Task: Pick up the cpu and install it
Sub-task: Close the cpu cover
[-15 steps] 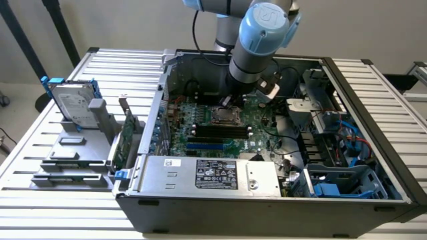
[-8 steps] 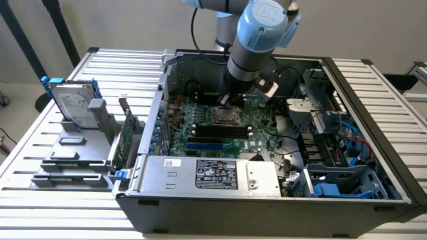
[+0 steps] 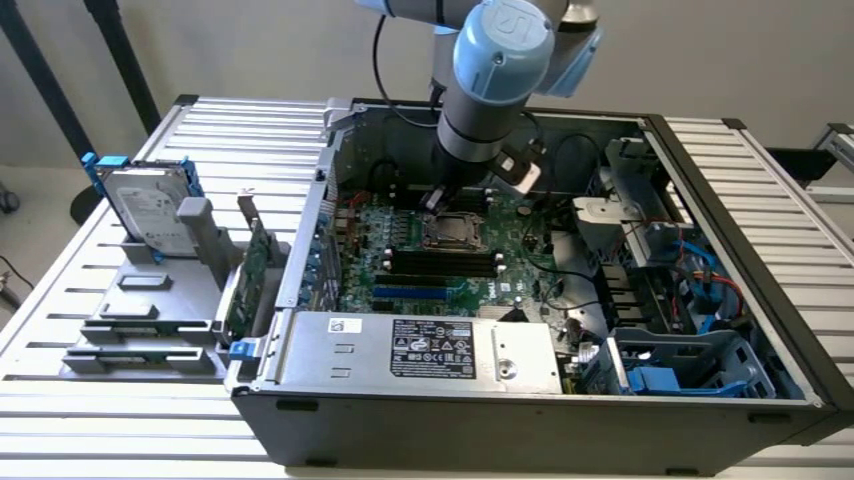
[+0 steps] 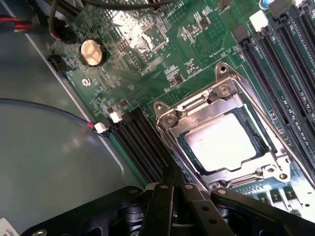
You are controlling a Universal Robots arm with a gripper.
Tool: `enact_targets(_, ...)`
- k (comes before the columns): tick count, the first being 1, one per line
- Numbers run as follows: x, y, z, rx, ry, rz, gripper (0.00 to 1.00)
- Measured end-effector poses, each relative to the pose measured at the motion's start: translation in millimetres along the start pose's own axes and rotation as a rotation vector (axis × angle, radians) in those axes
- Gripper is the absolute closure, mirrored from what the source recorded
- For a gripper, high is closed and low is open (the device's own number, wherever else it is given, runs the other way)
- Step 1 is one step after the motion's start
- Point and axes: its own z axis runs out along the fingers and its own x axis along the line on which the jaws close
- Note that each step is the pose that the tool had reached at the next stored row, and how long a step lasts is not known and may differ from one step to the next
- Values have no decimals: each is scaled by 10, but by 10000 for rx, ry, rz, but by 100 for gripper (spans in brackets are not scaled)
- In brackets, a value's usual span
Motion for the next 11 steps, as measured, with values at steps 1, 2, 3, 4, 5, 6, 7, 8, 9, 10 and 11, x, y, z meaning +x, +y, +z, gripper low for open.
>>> enact_targets(1, -6, -9, 2, 17, -13, -50, 89)
enact_targets(2, -12, -17, 3, 35, -29, -106, 89)
enact_targets(3, -18, -25, 4, 53, -46, -161, 89)
enact_targets(4, -24, -32, 6, 72, -61, -215, 89)
enact_targets(5, -31, -41, 8, 91, -75, -272, 89)
enact_targets(6, -37, -50, 10, 109, -87, -320, 89)
enact_targets(7, -44, -59, 11, 125, -100, -366, 89)
enact_targets(8, -52, -69, 13, 141, -109, -408, 89)
enact_targets(9, -59, -79, 15, 157, -117, -447, 89)
enact_targets(10, -65, -87, 17, 174, -117, -481, 89)
enact_targets(11, -68, -91, 18, 184, -114, -497, 89)
